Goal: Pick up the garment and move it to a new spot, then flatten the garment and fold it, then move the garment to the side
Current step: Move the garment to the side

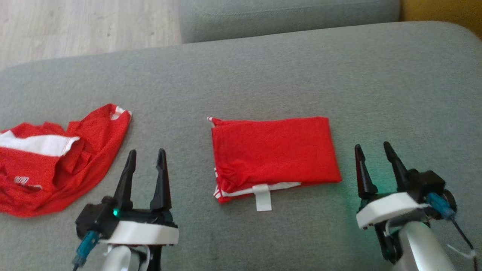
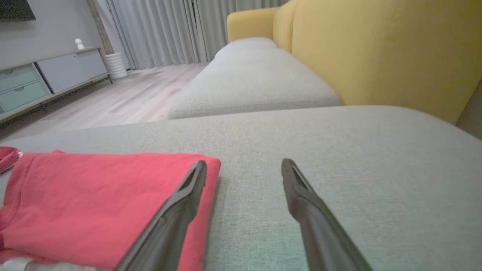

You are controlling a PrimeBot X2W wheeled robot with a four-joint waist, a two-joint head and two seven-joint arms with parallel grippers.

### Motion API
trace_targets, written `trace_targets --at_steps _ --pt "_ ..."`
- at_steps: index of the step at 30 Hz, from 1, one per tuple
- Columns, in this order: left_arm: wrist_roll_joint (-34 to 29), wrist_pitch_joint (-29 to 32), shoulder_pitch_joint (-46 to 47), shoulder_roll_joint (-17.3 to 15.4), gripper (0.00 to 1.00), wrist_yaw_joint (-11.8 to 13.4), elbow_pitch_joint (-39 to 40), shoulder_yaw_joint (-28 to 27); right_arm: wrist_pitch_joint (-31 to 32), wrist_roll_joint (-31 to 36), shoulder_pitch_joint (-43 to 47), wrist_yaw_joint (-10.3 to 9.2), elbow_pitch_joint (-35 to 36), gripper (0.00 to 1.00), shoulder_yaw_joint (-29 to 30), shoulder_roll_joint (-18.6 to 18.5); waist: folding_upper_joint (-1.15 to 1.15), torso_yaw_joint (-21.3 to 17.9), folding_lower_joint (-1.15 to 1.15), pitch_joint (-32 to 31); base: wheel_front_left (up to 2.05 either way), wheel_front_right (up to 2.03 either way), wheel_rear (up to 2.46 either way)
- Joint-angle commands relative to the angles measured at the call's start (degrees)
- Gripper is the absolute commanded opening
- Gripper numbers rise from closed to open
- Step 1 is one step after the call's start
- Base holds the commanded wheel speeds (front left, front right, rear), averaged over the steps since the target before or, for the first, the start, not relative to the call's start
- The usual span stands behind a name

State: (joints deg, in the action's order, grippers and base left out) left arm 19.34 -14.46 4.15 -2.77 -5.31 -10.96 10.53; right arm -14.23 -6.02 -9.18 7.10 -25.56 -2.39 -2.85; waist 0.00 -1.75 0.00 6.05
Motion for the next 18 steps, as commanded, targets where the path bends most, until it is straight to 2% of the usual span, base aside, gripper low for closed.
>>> trace_targets --at_steps 1,12,18 --pt "-0.4 -0.5 2.7 -0.1 1.00 -0.1 1.7 -1.3 0.0 -0.4 -3.2 0.39 1.0 1.00 -1.7 0.0 0.00 0.9 0.00 0.9 0.00 0.00 0.00" --pt "-0.6 -0.5 4.0 -0.1 1.00 -0.5 0.8 0.3 3.1 -7.9 -11.7 0.39 -18.5 1.00 -7.0 0.0 0.00 5.1 0.00 3.3 0.00 0.00 0.00" --pt "-1.0 -0.5 4.2 -0.1 1.00 -0.7 0.7 0.2 2.5 -10.7 -14.5 0.39 -26.0 1.00 -11.1 0.0 0.00 6.1 0.00 3.9 0.00 0.00 0.00"
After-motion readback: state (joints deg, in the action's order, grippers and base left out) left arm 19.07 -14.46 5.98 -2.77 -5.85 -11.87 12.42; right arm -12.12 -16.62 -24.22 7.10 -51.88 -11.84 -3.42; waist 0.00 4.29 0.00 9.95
